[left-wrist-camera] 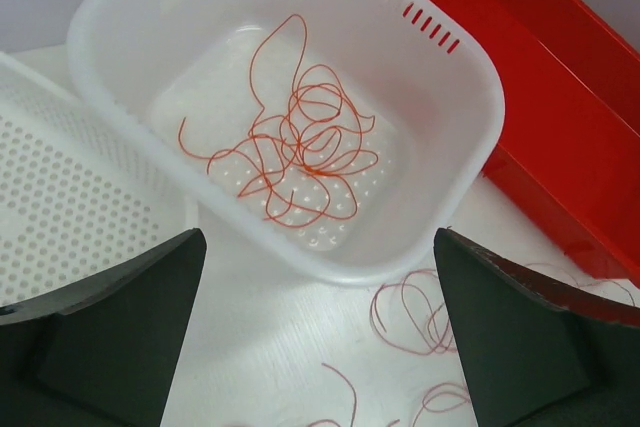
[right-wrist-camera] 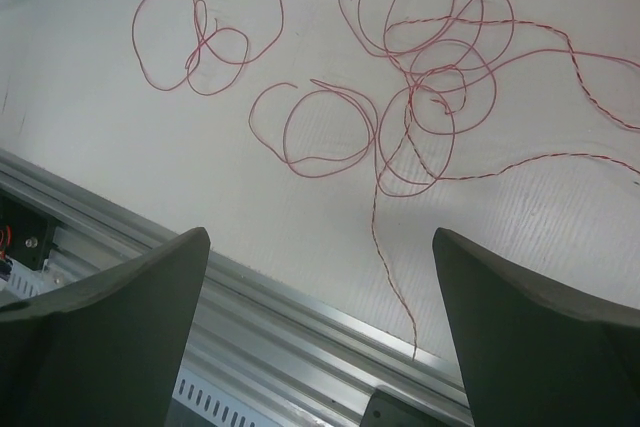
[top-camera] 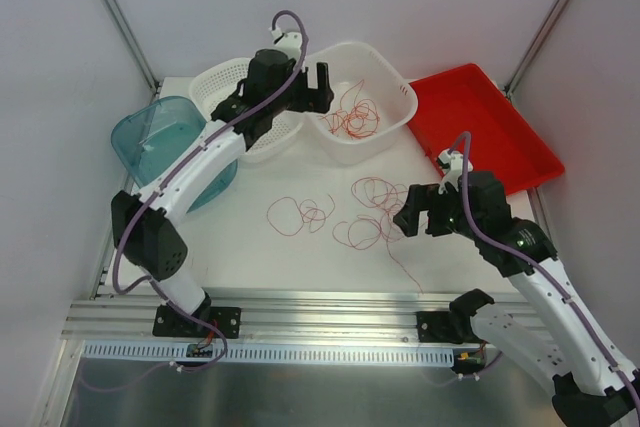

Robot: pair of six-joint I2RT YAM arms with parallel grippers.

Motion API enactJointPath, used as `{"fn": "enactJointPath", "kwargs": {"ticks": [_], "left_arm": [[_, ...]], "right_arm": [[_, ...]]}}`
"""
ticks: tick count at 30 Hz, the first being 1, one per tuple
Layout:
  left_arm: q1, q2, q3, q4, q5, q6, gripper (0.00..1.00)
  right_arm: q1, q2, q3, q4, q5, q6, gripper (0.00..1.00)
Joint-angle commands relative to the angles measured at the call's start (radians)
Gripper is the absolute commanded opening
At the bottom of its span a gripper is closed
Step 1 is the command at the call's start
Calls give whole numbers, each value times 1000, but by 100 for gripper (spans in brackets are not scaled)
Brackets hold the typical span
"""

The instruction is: Untangle the cables

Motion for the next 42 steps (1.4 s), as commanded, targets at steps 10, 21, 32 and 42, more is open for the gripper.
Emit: {"fn": "enactJointPath", "kwargs": {"ticks": [10,21,32,42], "left_arm": [[-36,-486,-596,-58,-84,-139,99],[-138,-524,-808,-172,-79,-219,99],[-244,-180,-646,-178,-202,-196,99],[-264,59,-538,-184,-237,-217,90]], "right_arm": [[12,47,-2,58,5,48,100],[23,75,-10,58,32,67,99],[27,57,-19,21,50,45,100],[27,55,-20,-2,73,19,100]]}}
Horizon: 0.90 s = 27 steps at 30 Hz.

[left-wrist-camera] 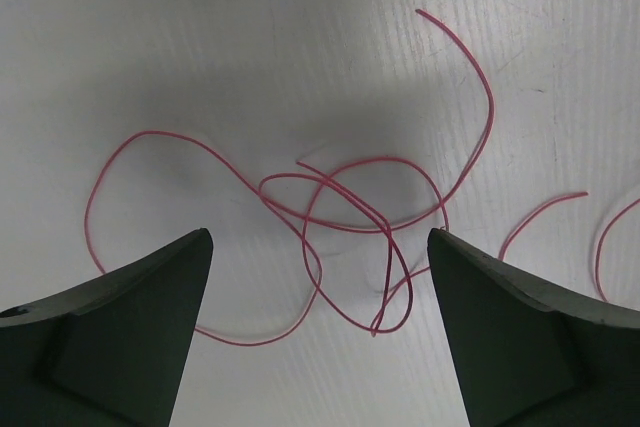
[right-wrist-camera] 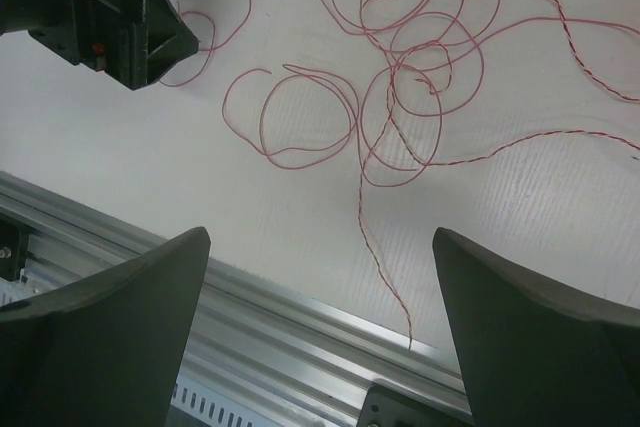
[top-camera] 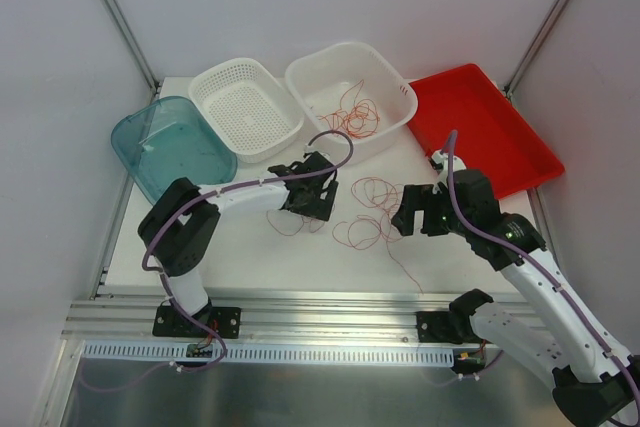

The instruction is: Untangle the cables

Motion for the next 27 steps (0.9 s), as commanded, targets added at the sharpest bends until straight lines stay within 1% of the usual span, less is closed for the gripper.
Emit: {"fn": "enactJointPath", "kwargs": {"ticks": [1,2,3,5,7,8,9,10,11,12,13,16,20,23,27], "left_arm": [[-12,38,40,-8,-19,-16,89],[-14,55,43,-6,-11,-16,88],[-14,63,48,-6,-5,-16,84],[-15,78,48,-6,7,-18,71],[-15,80,43,-6,12,-19,60],[-15,78,40,-6,12,-21,46],[-15,72,39,-6,12,-21,39],[-15,69,34,-4,13,-19,27],[-17,61,31,-8,15,-16,11],[-15,45,30,-8,17,-15,2],[-17,34,23,-6,15,-13,0],[-17,-28,7,-8,9,-6,0],[-15,-164,0,-21,13,27,0],[-15,-259,31,-60,7,68,0],[-14,-348,132,-116,-22,135,0]], "right_arm": [[4,-9,2,-8,22,-15,100],[6,-6,2,-8,22,-17,100],[4,-4,1,-7,22,-17,100],[4,-1,-1,-2,22,-17,100],[4,6,-1,1,22,-17,99],[6,8,1,1,22,-17,100],[6,9,1,1,22,-17,100],[4,11,1,3,20,-18,100],[4,11,1,4,21,-17,99],[6,12,-1,4,22,-17,100],[6,12,-2,6,22,-18,100],[4,19,-2,10,20,-12,100],[4,23,-1,15,17,-11,100],[4,25,1,15,18,-11,100],[4,29,2,19,17,-8,99]]}}
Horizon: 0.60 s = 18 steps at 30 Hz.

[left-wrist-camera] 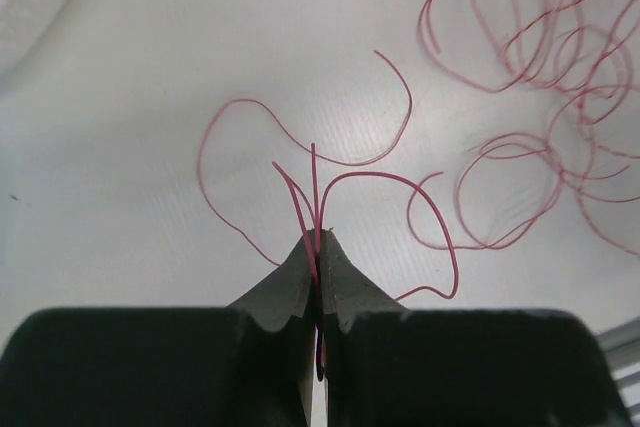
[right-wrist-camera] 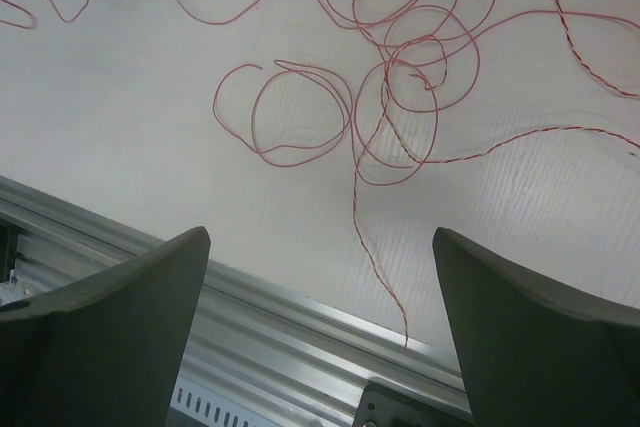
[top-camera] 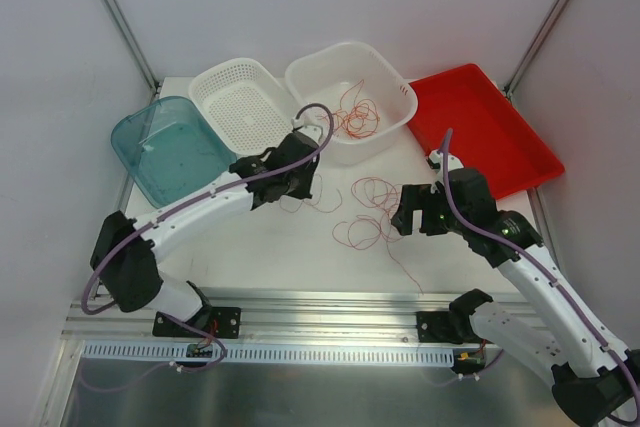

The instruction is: Untangle the cables

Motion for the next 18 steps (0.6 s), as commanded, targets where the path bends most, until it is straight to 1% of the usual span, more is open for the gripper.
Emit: {"fn": "enactJointPath", "kwargs": {"ticks": [1,4,7,9,11,13,14,16,18], "left_arm": [[-8,-91,112,-59,-37,103,0],[4,-136,201,-84,-44,161,0],[40,-157,299,-91,-24,223,0],[88,-154,379,-95,5,247,0],[125,-140,436,-99,25,277,0],[182,-119,520,-99,74,304,0],[198,-110,573,-99,81,312,0],[234,-78,626,-98,82,353,0],[260,-53,707,-99,87,356,0]], "right_arm": [[6,2,3,22,8,0,100],[6,-2,5,20,10,5,100],[6,-10,3,22,11,11,100],[4,-13,5,22,11,13,100],[4,-13,5,20,10,13,99],[6,-13,5,17,10,16,100],[4,-16,3,17,10,17,100],[4,-18,3,17,10,17,100],[6,-18,3,19,10,17,100]]}}
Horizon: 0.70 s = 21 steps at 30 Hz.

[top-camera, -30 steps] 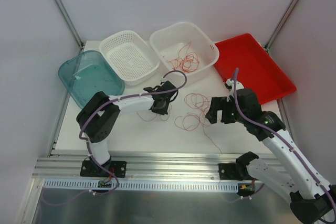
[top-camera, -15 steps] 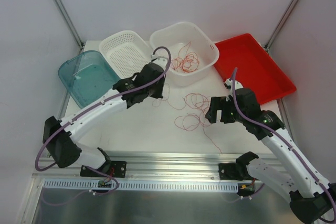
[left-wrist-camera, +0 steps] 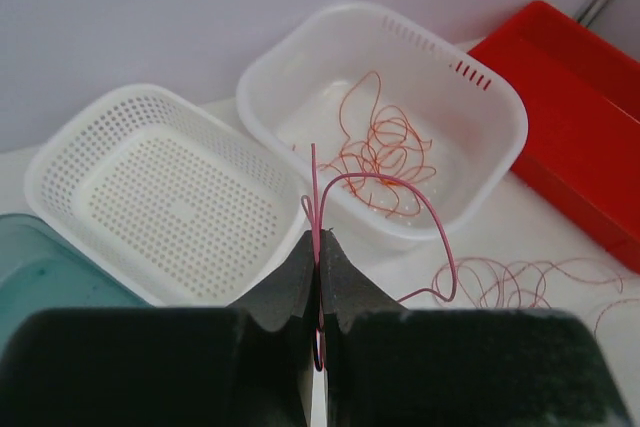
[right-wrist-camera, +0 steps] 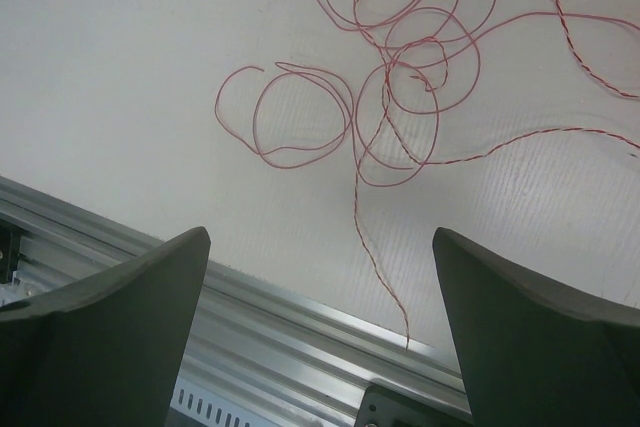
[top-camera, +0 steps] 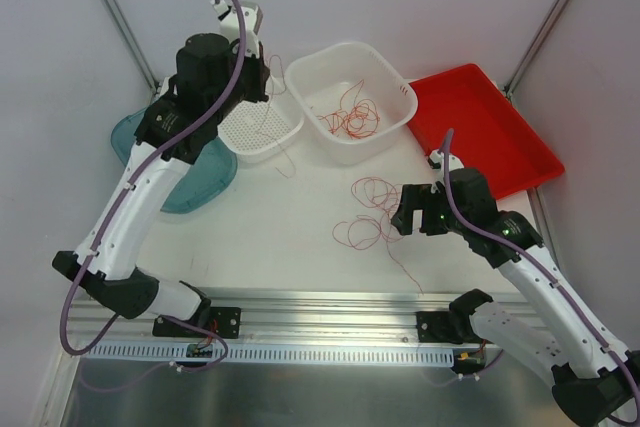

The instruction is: Untangle the cables

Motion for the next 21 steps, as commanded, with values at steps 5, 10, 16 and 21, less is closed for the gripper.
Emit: {"fn": "enactJointPath", "kwargs": {"ticks": [5,10,16,21], "left_arm": [[107,122,282,0,85,115,0],[173,214,414,7,117,137,1],[269,329,534,32,117,134,1],[322,391,600,81,143,117,1]], "right_arm": [[4,-9,5,16,10,9,100],[4,7,5,30,5,1,100],[4,42,14,44,-10,-14,100],[4,59,20,42,4,-36,100]]}}
